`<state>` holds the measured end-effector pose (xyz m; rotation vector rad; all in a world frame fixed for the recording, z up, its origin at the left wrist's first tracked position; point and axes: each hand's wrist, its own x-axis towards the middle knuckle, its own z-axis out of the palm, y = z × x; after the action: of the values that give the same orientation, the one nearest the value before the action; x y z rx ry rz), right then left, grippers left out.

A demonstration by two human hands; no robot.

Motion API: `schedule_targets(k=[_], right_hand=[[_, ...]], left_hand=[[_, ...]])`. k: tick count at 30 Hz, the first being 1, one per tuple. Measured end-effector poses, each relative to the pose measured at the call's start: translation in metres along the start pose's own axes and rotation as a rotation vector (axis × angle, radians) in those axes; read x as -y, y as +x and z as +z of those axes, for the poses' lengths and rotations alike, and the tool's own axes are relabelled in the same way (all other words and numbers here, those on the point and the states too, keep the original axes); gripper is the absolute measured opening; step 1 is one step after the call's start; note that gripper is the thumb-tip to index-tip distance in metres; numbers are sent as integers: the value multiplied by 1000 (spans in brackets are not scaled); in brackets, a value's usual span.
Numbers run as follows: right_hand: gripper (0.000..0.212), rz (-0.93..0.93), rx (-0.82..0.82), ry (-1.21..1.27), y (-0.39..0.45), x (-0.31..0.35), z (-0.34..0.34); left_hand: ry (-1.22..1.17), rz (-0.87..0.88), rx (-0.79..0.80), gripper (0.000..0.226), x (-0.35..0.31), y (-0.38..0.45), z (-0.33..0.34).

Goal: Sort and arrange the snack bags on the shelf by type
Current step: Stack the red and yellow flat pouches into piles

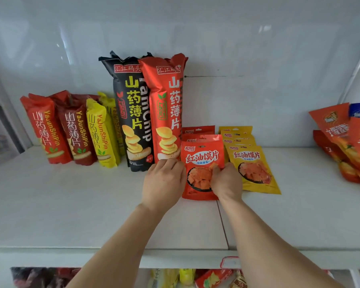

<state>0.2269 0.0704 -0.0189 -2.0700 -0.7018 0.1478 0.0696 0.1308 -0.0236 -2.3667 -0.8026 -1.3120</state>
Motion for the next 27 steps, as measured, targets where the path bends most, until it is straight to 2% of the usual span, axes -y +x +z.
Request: schedule_targets(k=[4, 8, 13, 20, 27], right_hand=[[31, -22, -57, 39, -1, 3, -1], [33, -130, -130, 66, -5, 5, -11], [33, -307, -158, -105, 5, -12, -56], [31, -384, -131, -403, 49, -86, -143], [28, -419, -151, -420, 118, -173, -252]], left_hand=[[1, 8, 14, 14, -4, 0, 4], [-9, 40, 58, 22, -15, 6, 7], [-24, 104, 13, 17, -50, 24, 19], [-50, 221, -30, 14, -144, 60, 66], [-85, 235, -13, 13, -275, 88, 127]])
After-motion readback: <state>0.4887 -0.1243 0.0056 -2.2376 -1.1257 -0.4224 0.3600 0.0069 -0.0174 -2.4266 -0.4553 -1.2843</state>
